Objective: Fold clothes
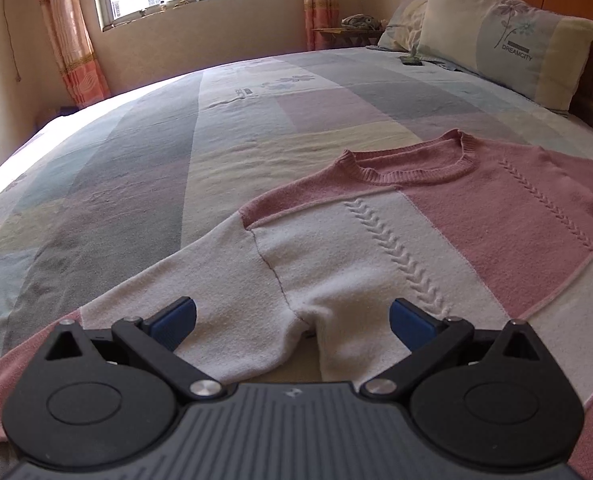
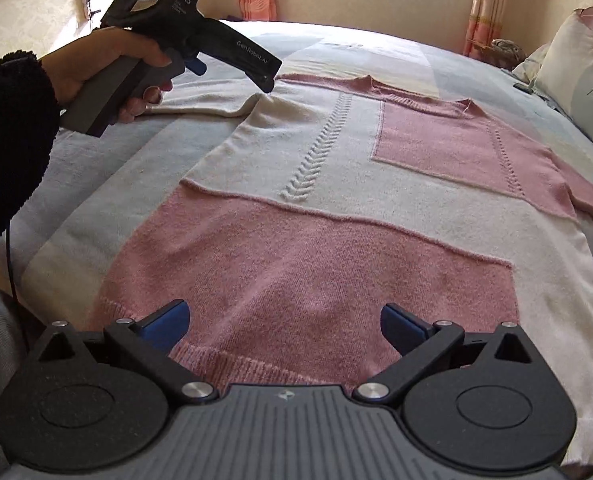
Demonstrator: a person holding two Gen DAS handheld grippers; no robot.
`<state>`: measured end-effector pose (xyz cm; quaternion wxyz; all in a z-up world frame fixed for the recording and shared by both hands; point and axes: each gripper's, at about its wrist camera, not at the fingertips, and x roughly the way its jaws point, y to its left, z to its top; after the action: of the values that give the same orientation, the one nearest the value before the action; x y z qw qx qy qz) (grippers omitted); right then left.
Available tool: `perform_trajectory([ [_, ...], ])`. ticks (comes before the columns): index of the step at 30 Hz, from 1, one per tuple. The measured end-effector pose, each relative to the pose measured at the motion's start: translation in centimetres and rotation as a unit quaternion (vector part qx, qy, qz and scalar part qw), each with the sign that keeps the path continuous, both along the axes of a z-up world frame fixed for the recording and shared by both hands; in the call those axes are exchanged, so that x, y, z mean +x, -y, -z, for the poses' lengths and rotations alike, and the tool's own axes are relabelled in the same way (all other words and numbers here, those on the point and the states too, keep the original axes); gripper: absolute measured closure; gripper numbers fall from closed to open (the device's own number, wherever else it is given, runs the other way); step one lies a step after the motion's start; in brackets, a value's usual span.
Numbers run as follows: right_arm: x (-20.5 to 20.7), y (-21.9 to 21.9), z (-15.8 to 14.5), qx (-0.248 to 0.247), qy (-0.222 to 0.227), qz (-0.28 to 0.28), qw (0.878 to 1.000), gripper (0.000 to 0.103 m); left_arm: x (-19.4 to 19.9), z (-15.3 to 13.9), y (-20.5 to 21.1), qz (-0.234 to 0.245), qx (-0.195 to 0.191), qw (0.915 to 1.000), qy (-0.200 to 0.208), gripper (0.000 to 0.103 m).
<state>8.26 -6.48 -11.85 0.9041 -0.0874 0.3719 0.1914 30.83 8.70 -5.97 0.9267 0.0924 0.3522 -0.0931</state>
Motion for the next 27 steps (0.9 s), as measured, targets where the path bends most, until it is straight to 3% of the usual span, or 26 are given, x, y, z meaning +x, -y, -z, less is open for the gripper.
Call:
perform_trajectory([
  [4, 4.3, 0.4, 1.2, -0.024, -0.003, 0.038, 0.999, 0.000, -1.4, 0.5, 4.4, 0.082, -0.010, 0.9964, -0.019, 0.001],
  [5, 4.6, 0.9, 1.9, -0.030, -0.023, 0.052, 0.998, 0.000, -1.5, 1.0, 5.4, 0.098, -0.005, 0.9948, -0.027, 0.001],
  [7, 3.4, 2.5, 2.5, 0.004, -0.031, 0.068, 0.997, 0.000, -1.7, 2.4, 7.2, 0.119, 0.018, 0.9919, -0.041, 0.001],
  [9, 1.4, 3.3, 2.7, -0.001, -0.022, 0.071, 0.997, 0.000, -1.8, 3.6, 8.5, 0.125, 0.048, 0.9897, -0.051, 0.001],
  [11, -0.4, 3.5, 3.0, -0.006, -0.002, 0.077, 0.997, 0.000, -2.1, 4.2, 9.2, 0.134, 0.055, 0.9875, -0.062, 0.001],
  [18, -1.5, 3.6, 3.4, 0.009, 0.024, 0.094, 0.995, 0.000, -6.1, 2.1, 9.6, 0.118, 0.004, 0.9914, -0.056, 0.001],
  [24, -2.0, 4.5, 2.6, 0.024, 0.006, 0.067, 0.997, 0.000, -6.6, 4.5, 9.4, 0.088, 0.004, 0.9923, -0.088, 0.000],
  [27, -2.2, 6.2, 1.3, 0.039, 0.028, 0.079, 0.996, 0.000, -6.0, 5.0, 8.1, 0.085, -0.033, 0.9909, -0.099, 0.000],
])
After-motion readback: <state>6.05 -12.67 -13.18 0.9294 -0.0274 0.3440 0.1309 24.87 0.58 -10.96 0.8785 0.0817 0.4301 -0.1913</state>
